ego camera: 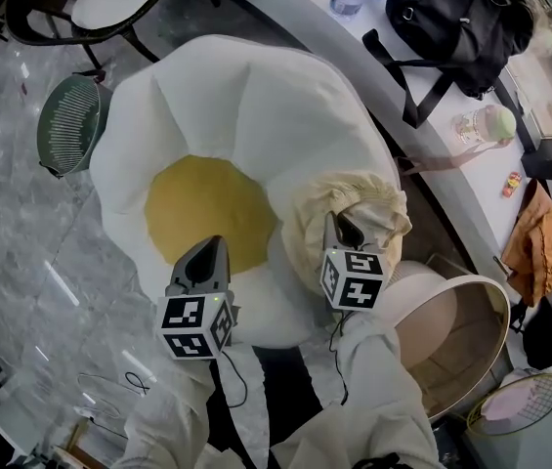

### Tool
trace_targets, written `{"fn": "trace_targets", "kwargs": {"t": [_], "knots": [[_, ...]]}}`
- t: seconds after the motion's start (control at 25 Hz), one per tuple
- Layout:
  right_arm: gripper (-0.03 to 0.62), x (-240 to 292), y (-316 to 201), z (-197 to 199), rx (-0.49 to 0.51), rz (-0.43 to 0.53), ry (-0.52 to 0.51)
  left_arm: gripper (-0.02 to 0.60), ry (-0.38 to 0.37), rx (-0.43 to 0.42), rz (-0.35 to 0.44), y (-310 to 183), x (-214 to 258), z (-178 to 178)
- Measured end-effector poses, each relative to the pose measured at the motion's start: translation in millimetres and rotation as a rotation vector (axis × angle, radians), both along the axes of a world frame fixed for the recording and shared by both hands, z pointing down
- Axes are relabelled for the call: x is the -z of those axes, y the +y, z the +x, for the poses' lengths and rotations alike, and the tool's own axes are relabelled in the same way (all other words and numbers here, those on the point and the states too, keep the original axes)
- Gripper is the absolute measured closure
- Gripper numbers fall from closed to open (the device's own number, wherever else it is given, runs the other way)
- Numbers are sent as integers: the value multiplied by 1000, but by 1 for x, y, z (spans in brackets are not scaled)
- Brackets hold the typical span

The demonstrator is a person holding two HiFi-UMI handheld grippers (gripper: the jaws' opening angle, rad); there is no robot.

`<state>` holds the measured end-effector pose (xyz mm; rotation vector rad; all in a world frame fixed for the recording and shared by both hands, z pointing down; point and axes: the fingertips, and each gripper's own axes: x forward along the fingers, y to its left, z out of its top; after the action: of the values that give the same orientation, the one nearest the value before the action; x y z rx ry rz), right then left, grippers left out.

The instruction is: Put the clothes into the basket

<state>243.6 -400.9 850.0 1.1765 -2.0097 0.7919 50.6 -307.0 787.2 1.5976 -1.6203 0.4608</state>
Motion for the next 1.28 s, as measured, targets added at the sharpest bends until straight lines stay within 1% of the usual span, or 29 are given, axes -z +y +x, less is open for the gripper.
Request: {"fn": "trace_targets", "kwargs": {"t": [0.2,0.44,0.6,0.76,0.92,1.0,1.12,1.28], "knots": [[557,10,11,0,6,-18,-18,577,1,4,8,7,11,-4],[559,45,26,3,-18,-10,-45,577,-4,-37,20,10,38,-4],[559,81,36,1,-54,6,-73,577,4,-47,38,8,62,-9],[559,127,39,-4,-92,46,-96,577,25,-57,63,10,98,-15],[560,176,38,-11,-155,64,-139,577,14,-72,91,17,139,-28],[560,202,39,-17,-166,93,-132,577,23,-54,104,22,160,-38],[560,239,43,-26,-183,136,-138,577,61,2,129,29,191,-52],[560,281,54,-34,-233,148,-189,577,56,50,168,43,230,-71]]}}
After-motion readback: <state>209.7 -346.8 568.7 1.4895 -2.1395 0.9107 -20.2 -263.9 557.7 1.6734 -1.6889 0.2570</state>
